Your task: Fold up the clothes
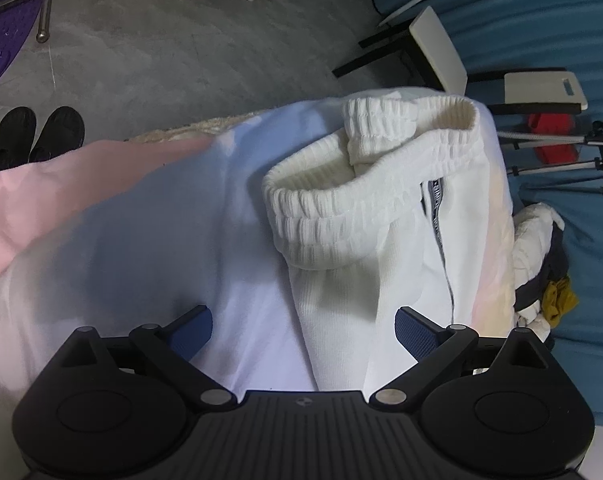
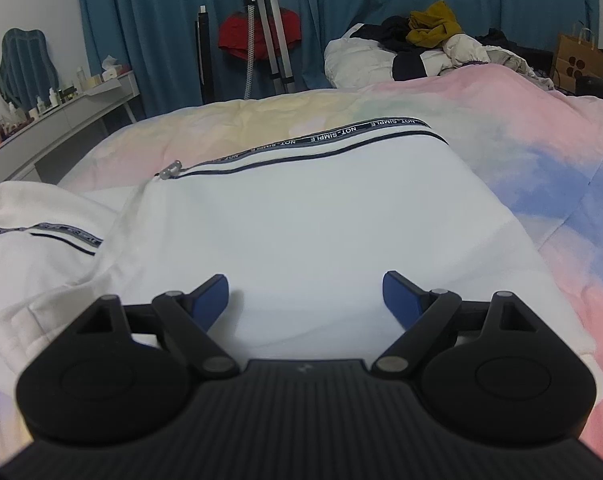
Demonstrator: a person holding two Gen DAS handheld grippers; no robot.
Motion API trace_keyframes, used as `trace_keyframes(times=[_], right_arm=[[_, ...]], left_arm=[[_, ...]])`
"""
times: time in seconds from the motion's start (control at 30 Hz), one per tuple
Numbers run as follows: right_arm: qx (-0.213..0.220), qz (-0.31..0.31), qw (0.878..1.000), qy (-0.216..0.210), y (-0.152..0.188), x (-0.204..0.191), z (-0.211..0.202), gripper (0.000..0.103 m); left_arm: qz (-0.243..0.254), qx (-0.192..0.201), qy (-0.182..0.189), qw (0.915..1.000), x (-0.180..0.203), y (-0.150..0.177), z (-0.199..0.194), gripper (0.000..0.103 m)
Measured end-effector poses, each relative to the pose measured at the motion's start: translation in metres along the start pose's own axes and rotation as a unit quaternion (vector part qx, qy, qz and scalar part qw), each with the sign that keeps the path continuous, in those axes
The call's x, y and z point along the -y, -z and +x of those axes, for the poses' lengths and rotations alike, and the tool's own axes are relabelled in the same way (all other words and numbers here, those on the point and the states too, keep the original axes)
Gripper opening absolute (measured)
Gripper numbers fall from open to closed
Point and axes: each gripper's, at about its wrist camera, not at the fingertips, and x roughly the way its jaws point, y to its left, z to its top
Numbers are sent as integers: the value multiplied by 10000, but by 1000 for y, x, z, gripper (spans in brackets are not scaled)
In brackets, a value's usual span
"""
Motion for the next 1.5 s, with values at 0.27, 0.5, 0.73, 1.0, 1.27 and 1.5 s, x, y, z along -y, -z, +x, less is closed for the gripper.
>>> trace_keyframes(times=[0.27,0.5,0.73,1.0,1.27,1.5], right_arm=[[13,-31,10000,11,1,0,1,86],[22,44,10000,12,-1,1,2,86],[7,1,10000,21,-3,1,6,86],[-50,-88,9999,28,-2,-1,8,86],[28,214,9997,-69,-10,11,-4,86],[457,1617,9856,176,-37,84,-36,86]], left_arm=[[-79,110,263,9996,4,-9,26,101],[-46,575,880,9944,7,-7,13,92],[221,554,522,9969,34,-12,37,80],[1590,1566,284,9744,97,22,6,18],[3799,3070,573,8707,243,147,-23,14],[5548,3543,1164,7437,349,325,27,14]])
